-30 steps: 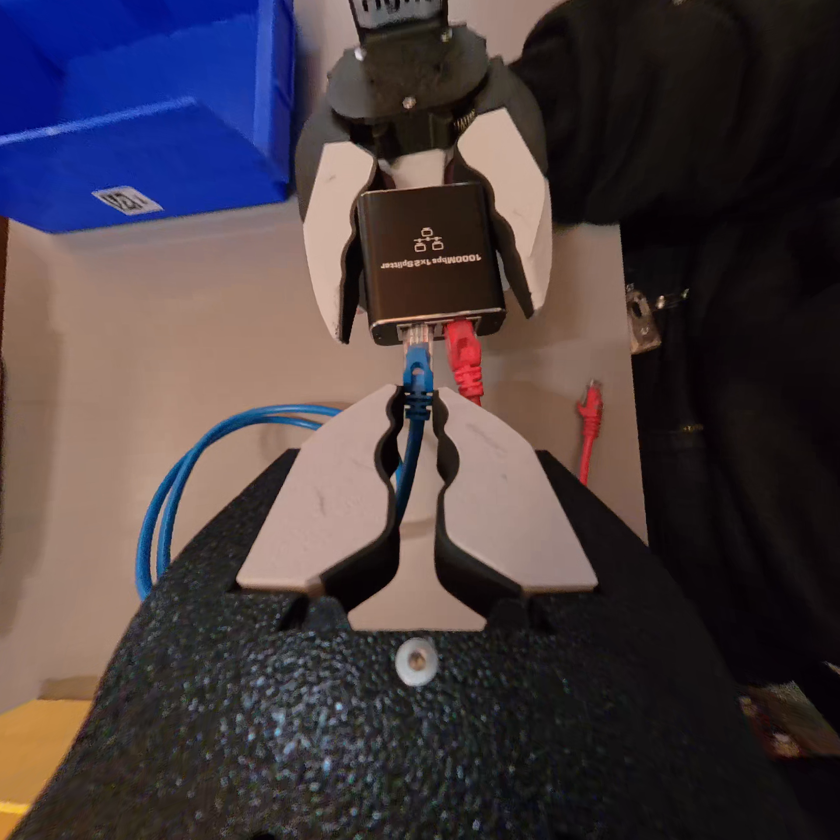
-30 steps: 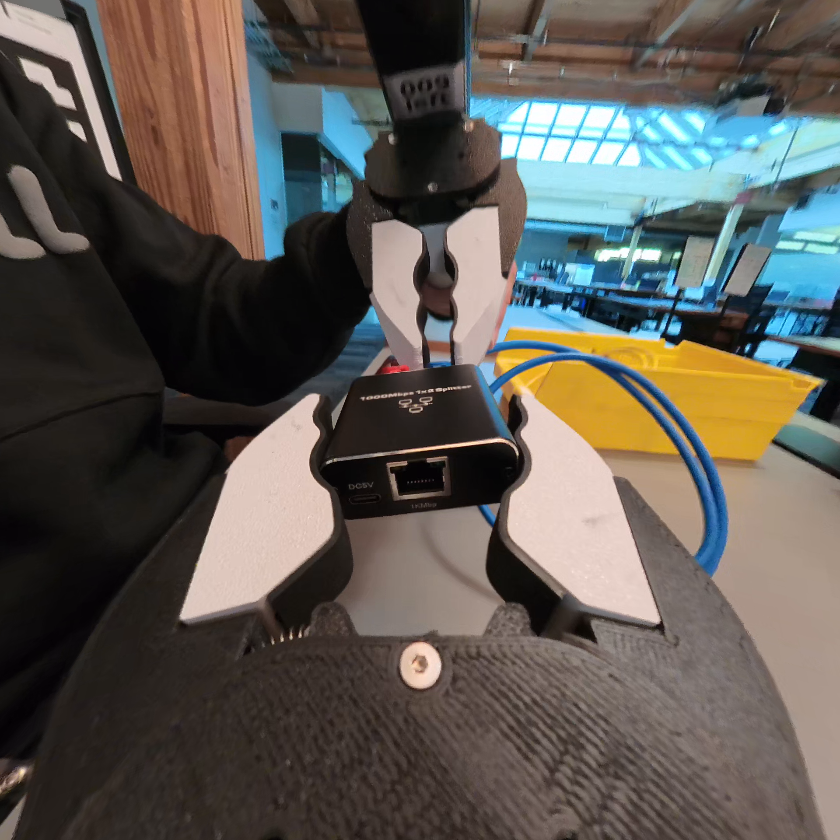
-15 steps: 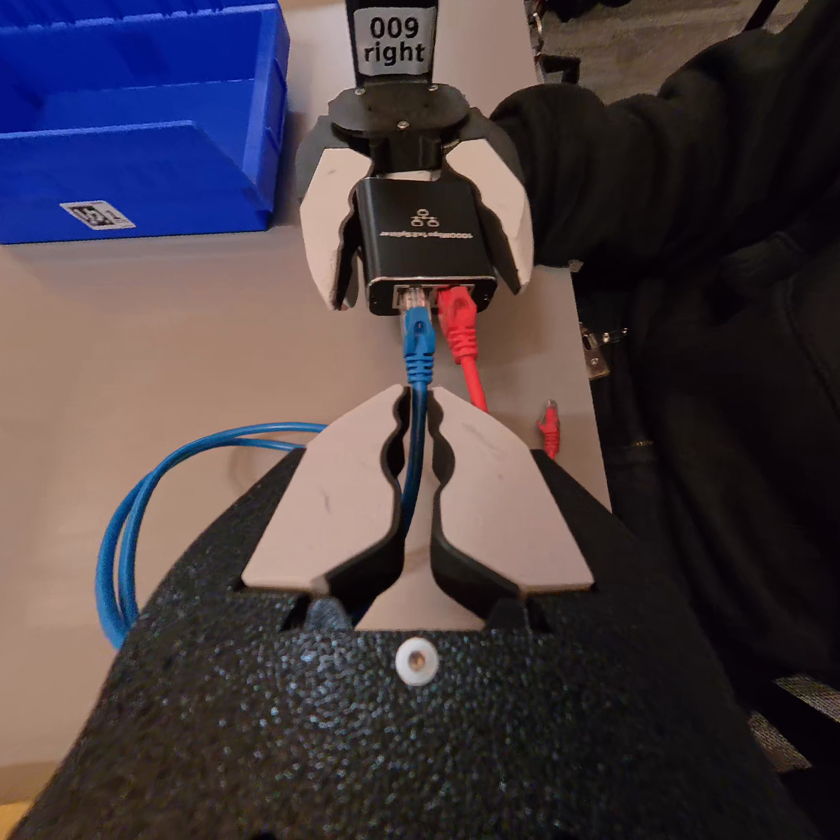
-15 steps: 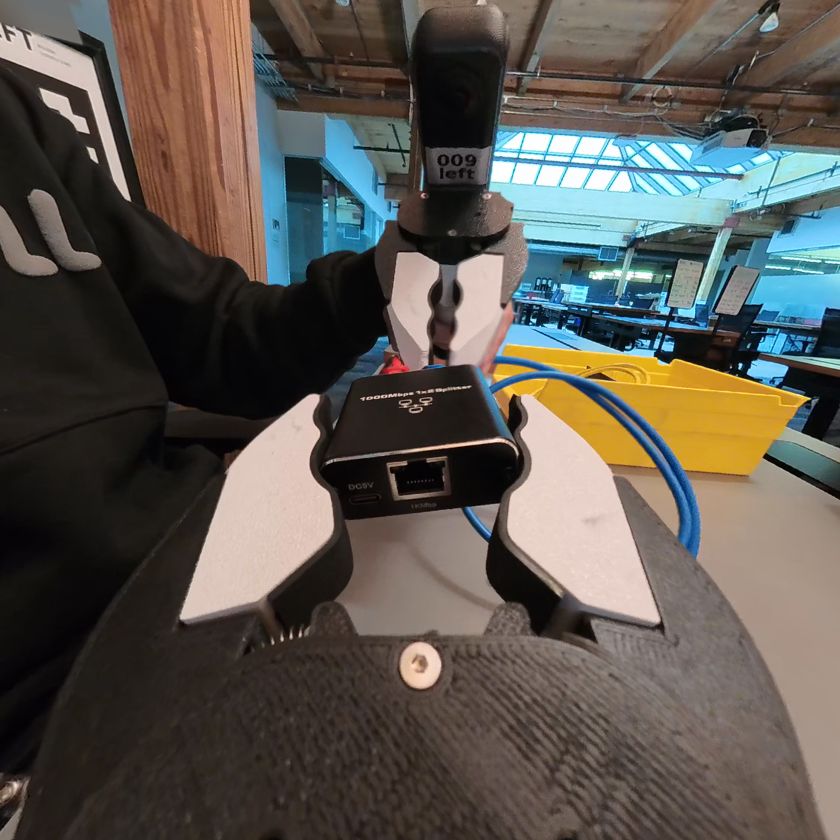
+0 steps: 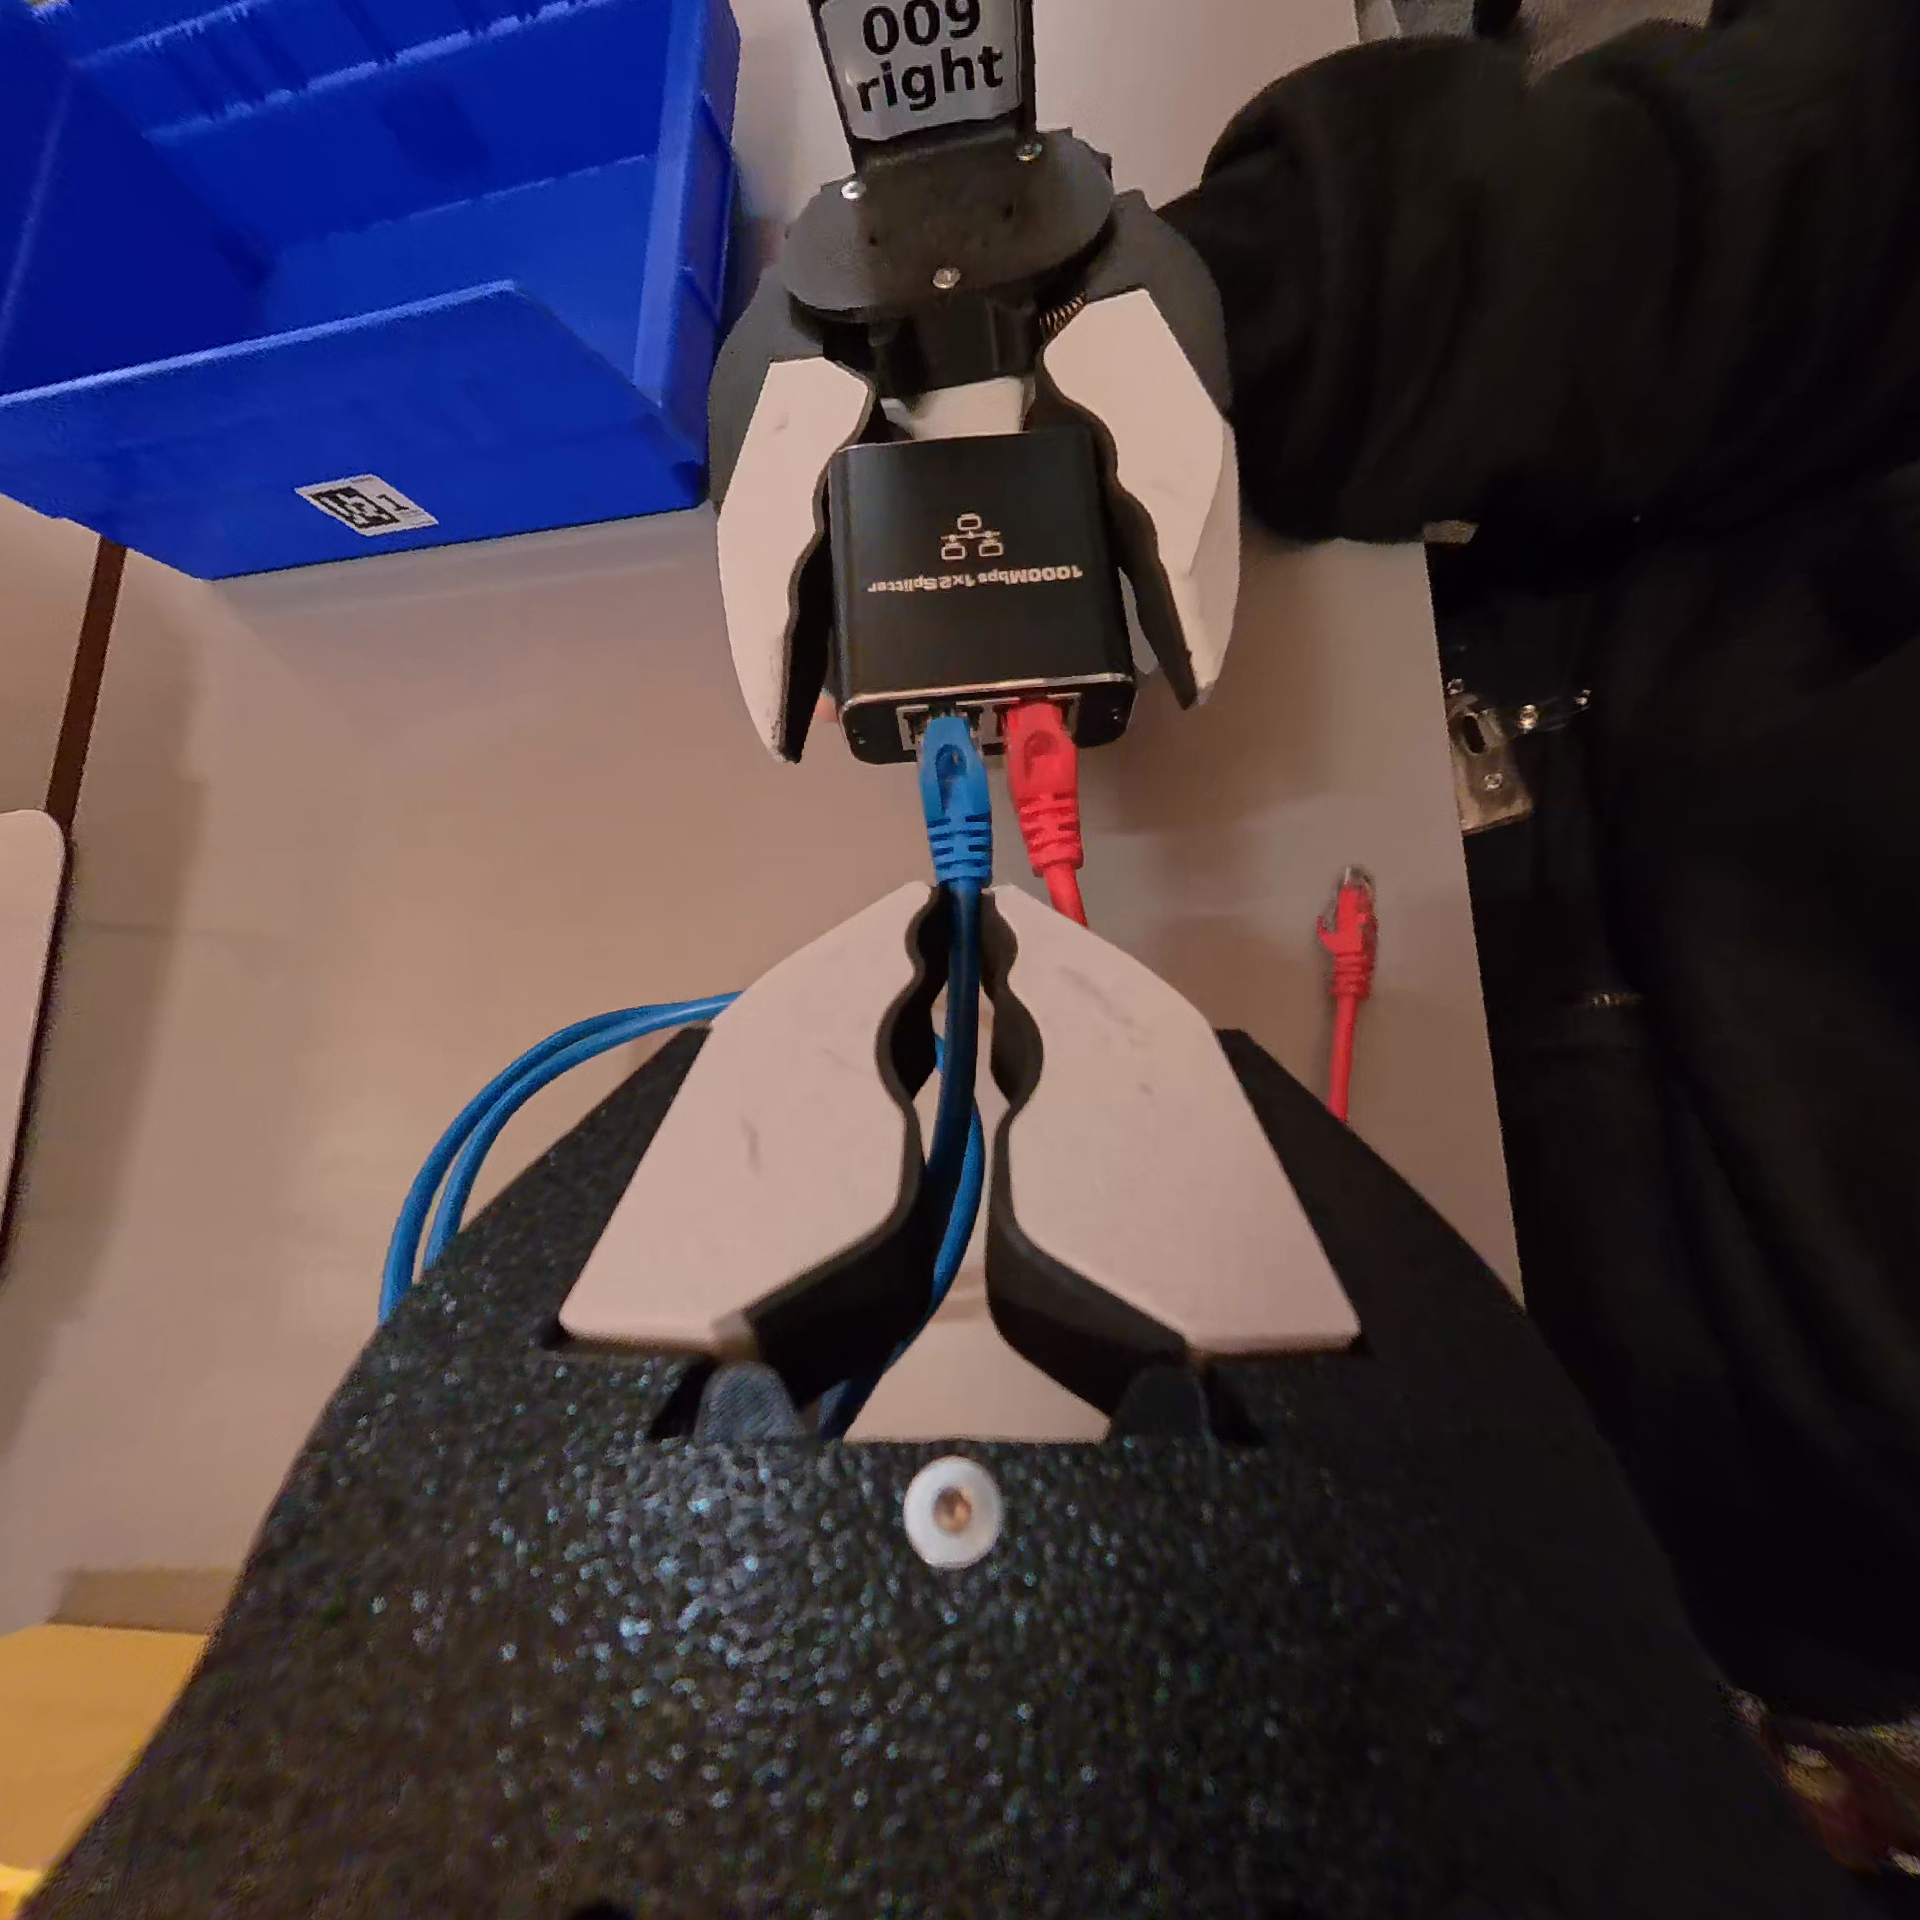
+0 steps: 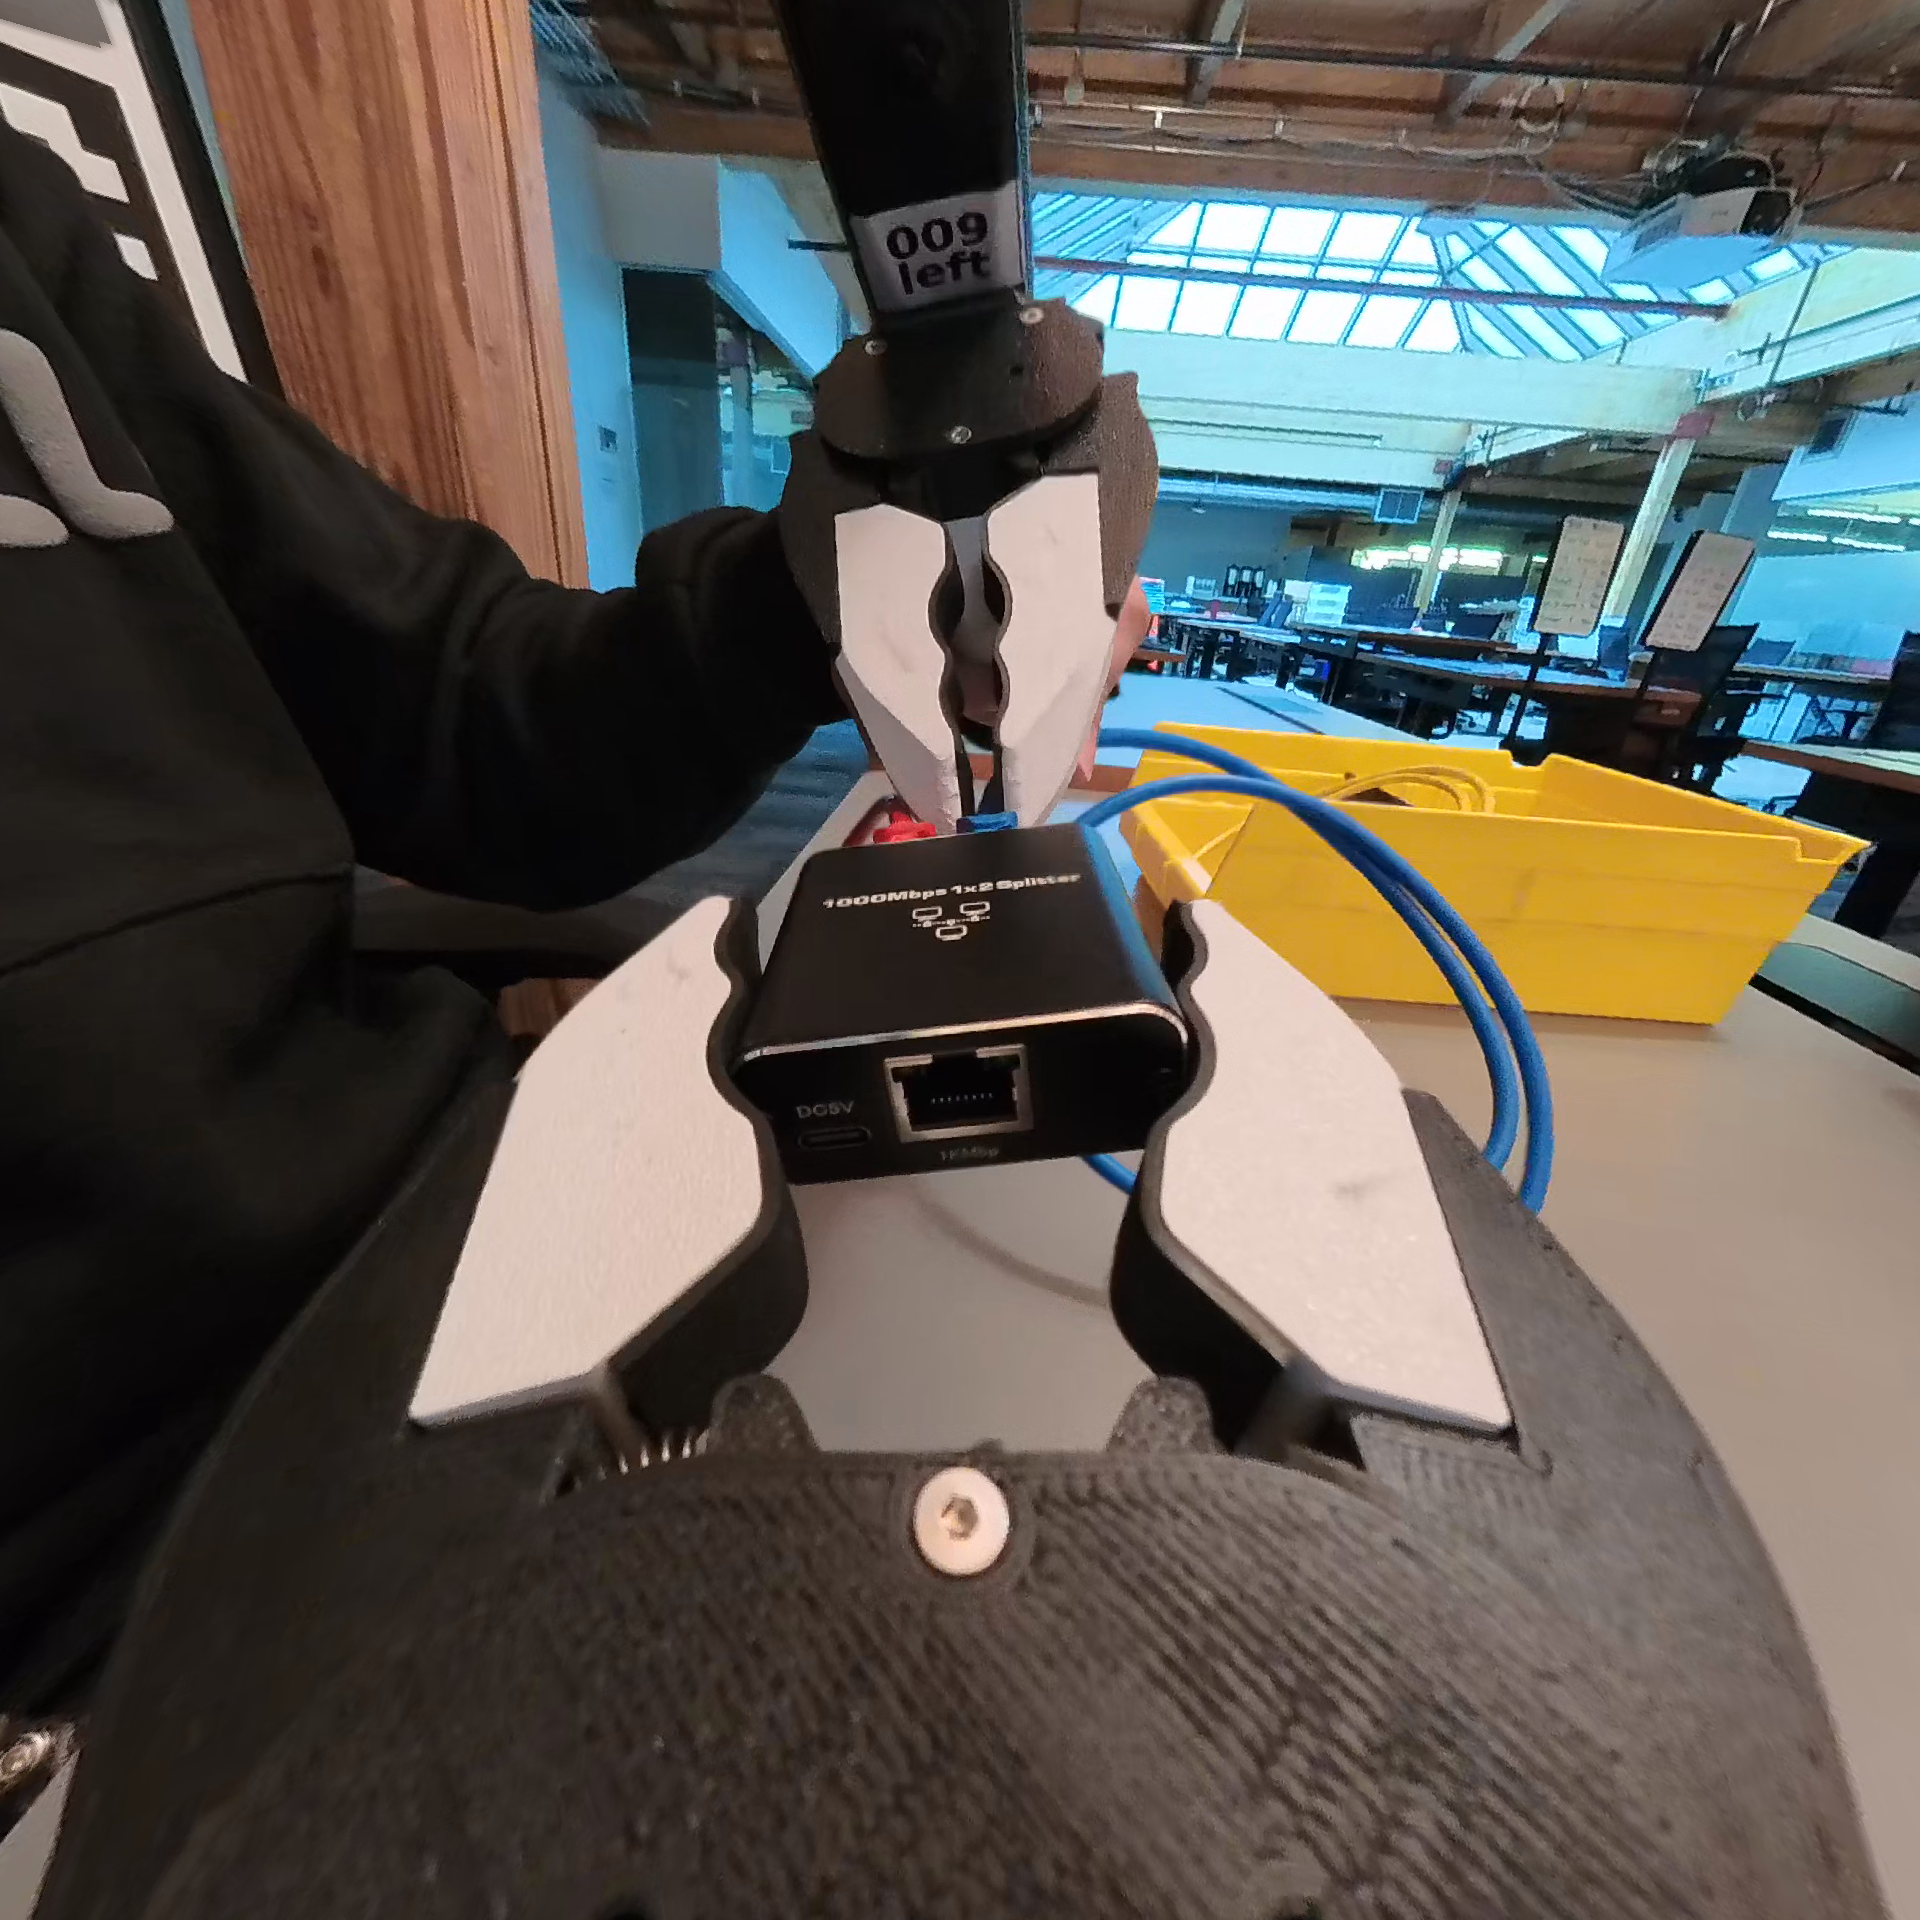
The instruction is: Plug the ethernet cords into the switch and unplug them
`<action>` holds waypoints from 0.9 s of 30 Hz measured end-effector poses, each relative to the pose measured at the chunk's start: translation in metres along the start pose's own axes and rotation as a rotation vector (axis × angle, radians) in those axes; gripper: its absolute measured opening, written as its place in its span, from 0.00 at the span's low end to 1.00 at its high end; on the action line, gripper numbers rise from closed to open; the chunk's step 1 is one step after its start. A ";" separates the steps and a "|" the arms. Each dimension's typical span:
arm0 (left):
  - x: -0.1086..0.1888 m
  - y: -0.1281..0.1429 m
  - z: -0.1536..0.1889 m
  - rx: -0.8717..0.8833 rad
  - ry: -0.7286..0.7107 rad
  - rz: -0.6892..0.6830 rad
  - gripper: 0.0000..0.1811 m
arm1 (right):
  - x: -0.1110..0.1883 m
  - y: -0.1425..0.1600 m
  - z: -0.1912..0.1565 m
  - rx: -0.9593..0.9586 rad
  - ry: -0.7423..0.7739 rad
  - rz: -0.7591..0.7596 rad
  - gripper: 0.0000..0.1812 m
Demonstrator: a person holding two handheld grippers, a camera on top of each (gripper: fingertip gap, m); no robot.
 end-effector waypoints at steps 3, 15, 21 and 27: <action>0.002 -0.005 -0.001 0.032 0.002 0.062 0.02 | 0.002 -0.004 0.001 -0.010 -0.002 0.041 0.42; -0.002 0.002 -0.012 0.082 -0.019 0.157 0.03 | 0.001 -0.004 0.008 0.069 0.092 0.003 0.42; 0.021 0.001 -0.041 0.242 -0.490 0.083 0.34 | -0.002 -0.013 0.016 0.168 0.238 0.036 0.41; 0.048 -0.007 -0.025 0.244 -0.684 0.161 0.34 | 0.007 -0.012 0.027 0.194 0.346 0.014 0.42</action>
Point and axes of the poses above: each gripper's, where its closed fingertips meet, x back along the fingers, y out of its underside, z = x × y across the jaws, the point moved 4 cm from there along x, back along the fingers, and after that the axes turned 1 degree about -z, right-handed, at the moved point
